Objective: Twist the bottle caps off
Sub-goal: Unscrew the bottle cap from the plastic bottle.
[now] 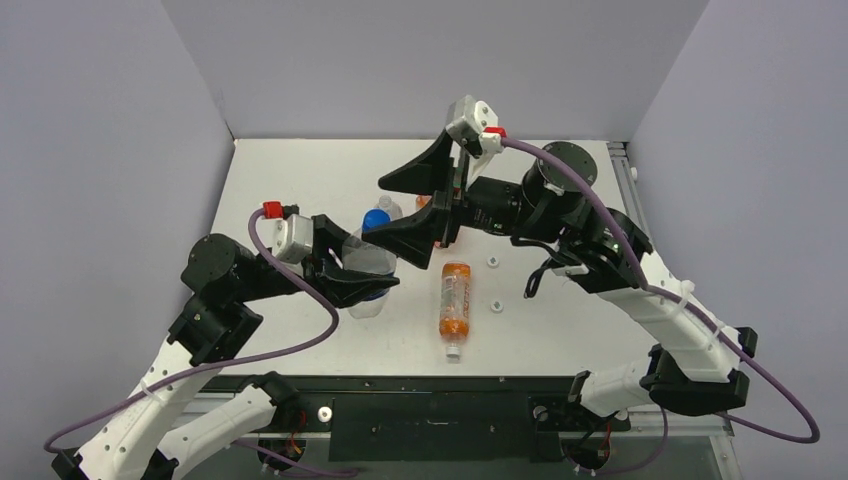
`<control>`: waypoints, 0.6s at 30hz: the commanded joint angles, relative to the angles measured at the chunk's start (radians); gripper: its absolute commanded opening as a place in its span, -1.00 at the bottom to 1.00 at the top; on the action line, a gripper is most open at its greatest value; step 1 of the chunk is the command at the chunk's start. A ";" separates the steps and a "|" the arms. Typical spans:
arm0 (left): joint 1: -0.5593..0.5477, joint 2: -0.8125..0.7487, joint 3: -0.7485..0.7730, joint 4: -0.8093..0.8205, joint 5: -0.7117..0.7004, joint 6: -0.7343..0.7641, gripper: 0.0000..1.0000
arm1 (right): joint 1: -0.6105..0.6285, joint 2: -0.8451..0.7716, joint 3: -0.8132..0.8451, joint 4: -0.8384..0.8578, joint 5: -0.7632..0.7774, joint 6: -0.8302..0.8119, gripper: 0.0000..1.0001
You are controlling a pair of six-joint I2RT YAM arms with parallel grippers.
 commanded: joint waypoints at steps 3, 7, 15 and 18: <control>0.002 -0.010 -0.021 0.013 -0.200 0.183 -1.00 | 0.154 -0.059 0.062 -0.071 0.633 -0.081 0.61; 0.002 -0.009 -0.043 0.017 -0.321 0.288 -1.00 | 0.256 0.034 0.203 -0.194 0.870 -0.087 0.62; 0.001 0.000 -0.043 0.001 -0.404 0.336 -1.00 | 0.276 0.184 0.362 -0.275 0.939 -0.075 0.65; 0.002 0.000 -0.040 -0.003 -0.414 0.336 -1.00 | 0.272 0.209 0.384 -0.284 0.957 -0.066 0.59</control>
